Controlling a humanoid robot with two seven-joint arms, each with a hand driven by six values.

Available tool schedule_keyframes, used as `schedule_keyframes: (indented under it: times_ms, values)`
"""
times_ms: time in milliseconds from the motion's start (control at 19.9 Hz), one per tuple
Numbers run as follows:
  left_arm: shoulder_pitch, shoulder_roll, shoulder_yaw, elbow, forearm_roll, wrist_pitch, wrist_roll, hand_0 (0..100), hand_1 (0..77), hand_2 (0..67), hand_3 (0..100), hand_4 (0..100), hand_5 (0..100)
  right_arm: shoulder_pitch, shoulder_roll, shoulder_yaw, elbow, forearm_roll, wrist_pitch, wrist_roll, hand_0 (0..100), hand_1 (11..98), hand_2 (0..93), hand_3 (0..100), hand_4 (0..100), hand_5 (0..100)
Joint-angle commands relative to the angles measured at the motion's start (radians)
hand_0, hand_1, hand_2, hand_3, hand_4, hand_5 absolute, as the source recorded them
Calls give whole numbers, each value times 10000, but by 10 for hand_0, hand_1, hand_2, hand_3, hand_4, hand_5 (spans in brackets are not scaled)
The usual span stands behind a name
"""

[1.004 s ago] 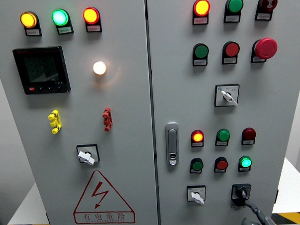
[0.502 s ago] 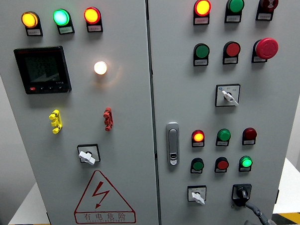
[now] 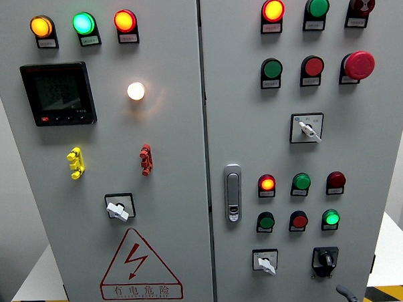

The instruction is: Trip black knob to open circuit

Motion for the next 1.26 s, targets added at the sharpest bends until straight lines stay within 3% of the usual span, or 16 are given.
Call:
schedule_keyframes:
  times_ms: [0,201,603,1205]
  values:
    - [2,-14,0,0,0,0,0,0,32,129,214,67,16,-80,2,0,25,-134,1,-7,1000,497,82,425,397,627]
    - [2,-13,0,0,0,0,0,0,32,129,214,67,16,-294,-14,15,101,-272,1,8,1000,491,95,350,313,514]
    - [2,-13,0,0,0,0,0,0,33,129,214,67,16,-326,2,46,193,-471,1,24,1000,472,101,282,256,438]
    - [2,-14,0,0,0,0,0,0,33,129,214,67,16,-418,-14,322,270,-533,-137,8,995,476,101,314,301,471]
